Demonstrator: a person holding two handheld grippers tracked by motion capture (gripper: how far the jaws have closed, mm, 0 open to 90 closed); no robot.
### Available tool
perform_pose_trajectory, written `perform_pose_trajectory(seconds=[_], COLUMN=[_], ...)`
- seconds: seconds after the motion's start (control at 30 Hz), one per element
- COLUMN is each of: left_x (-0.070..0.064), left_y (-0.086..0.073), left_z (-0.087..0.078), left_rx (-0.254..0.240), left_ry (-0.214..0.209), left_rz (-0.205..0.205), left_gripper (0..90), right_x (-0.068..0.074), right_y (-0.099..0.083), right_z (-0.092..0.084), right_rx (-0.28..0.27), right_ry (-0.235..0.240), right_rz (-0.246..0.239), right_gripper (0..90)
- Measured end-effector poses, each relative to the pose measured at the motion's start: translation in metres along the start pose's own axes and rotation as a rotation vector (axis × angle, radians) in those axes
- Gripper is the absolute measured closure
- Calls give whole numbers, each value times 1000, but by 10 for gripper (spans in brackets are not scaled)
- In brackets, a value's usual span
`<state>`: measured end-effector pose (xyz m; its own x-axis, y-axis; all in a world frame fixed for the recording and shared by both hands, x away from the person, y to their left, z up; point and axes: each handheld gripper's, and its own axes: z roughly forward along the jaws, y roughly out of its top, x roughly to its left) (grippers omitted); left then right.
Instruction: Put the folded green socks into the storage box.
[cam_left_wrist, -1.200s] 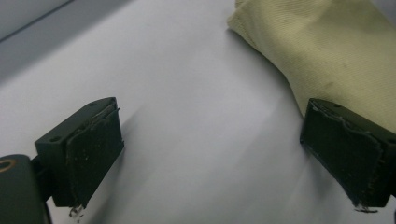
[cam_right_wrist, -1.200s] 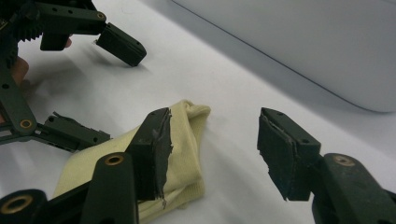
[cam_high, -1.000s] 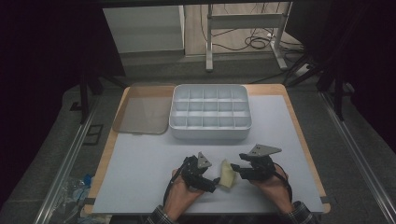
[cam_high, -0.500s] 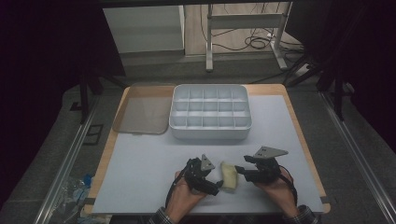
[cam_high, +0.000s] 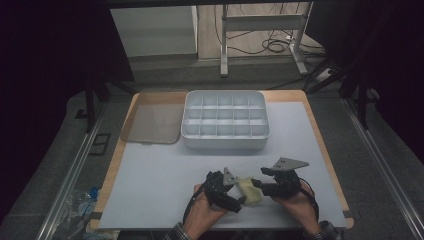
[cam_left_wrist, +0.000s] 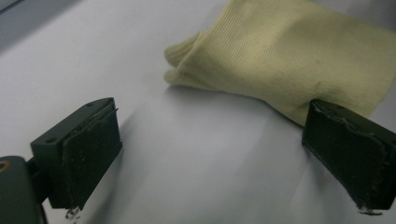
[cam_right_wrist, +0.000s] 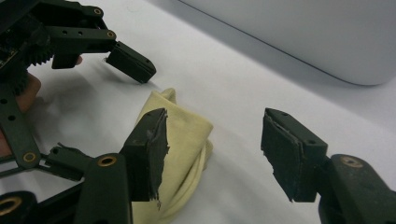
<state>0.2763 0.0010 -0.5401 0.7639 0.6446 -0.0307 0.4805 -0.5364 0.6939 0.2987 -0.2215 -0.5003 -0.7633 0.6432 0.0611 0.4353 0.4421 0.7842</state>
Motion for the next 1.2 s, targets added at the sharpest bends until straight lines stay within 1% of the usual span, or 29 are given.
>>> perform_pose_trajectory(seconds=[0.23,0.4,0.5,0.6,0.67,0.87,1.0,1.2], left_x=[-3,0,4,10,15,35,48,65], left_y=[4,1,-2,-6,-10,-21,-29,-41], left_z=[4,1,-2,-8,-13,-27,-35,-44], left_rx=[7,12,13,8,4,-6,-5,-2], left_ry=[-2,-2,0,0,9,57,88,125], left_rz=[5,4,1,-5,-10,-36,-53,-92], left_gripper=[35,35,36,36,38,43,44,47], right_x=[-2,-2,-2,-1,-1,1,1,2], right_y=[0,-1,-3,-4,-5,-6,-7,-8], right_z=[-3,-3,-2,-1,0,6,9,15], right_rx=[-1,10,14,20,25,36,44,58], right_ry=[0,6,9,17,23,39,43,48], right_rz=[9,13,14,23,26,44,54,69], right_gripper=[414,413,414,413,405,386,372,359])
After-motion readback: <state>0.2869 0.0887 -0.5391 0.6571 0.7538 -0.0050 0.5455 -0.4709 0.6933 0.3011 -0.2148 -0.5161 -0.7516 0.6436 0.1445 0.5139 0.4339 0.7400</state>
